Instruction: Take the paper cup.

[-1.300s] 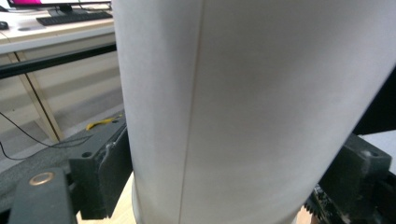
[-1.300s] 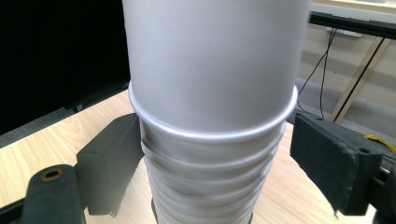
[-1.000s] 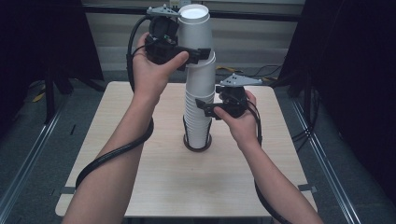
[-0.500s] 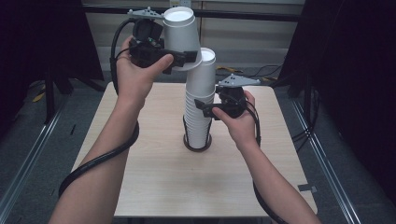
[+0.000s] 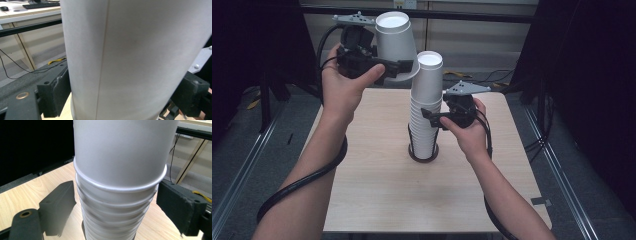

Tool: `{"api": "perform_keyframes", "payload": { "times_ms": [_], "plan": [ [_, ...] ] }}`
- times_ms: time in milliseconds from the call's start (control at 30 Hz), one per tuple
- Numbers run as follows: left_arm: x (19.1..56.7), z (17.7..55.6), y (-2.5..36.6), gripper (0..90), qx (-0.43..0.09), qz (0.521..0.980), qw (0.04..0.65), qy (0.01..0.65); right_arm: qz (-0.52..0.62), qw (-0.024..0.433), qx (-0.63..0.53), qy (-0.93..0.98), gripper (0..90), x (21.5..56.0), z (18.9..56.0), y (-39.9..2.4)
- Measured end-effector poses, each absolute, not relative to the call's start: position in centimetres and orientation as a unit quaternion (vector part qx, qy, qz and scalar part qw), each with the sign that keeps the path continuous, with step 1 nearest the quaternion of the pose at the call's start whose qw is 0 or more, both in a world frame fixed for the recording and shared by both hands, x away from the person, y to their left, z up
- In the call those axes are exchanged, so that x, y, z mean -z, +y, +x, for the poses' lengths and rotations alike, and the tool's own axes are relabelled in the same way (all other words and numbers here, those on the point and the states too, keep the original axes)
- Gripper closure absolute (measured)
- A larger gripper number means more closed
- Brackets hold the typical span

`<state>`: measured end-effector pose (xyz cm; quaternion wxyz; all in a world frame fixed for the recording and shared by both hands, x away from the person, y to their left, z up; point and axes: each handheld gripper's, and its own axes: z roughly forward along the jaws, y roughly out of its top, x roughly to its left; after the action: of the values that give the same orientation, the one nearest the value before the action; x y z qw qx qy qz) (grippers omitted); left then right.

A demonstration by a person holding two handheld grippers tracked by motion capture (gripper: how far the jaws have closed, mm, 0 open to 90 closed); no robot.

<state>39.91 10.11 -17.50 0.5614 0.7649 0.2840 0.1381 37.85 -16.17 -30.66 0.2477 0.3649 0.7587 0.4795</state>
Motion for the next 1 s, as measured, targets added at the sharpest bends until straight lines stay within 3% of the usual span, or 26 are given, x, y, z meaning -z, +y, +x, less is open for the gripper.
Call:
{"api": "perform_keyframes", "payload": {
  "times_ms": [567,1000],
  "plan": [
    [20.3,37.6,11.9,14.9,-0.134,0.799,0.528,0.256,0.346,0.227,-0.479,0.775,14.9,31.4,36.3,-18.1],
    [24.2,36.4,12.0,15.0,-0.128,0.843,0.469,0.232,0.306,0.194,-0.476,0.801,14.8,32.7,34.6,-19.7]
  ]
}}
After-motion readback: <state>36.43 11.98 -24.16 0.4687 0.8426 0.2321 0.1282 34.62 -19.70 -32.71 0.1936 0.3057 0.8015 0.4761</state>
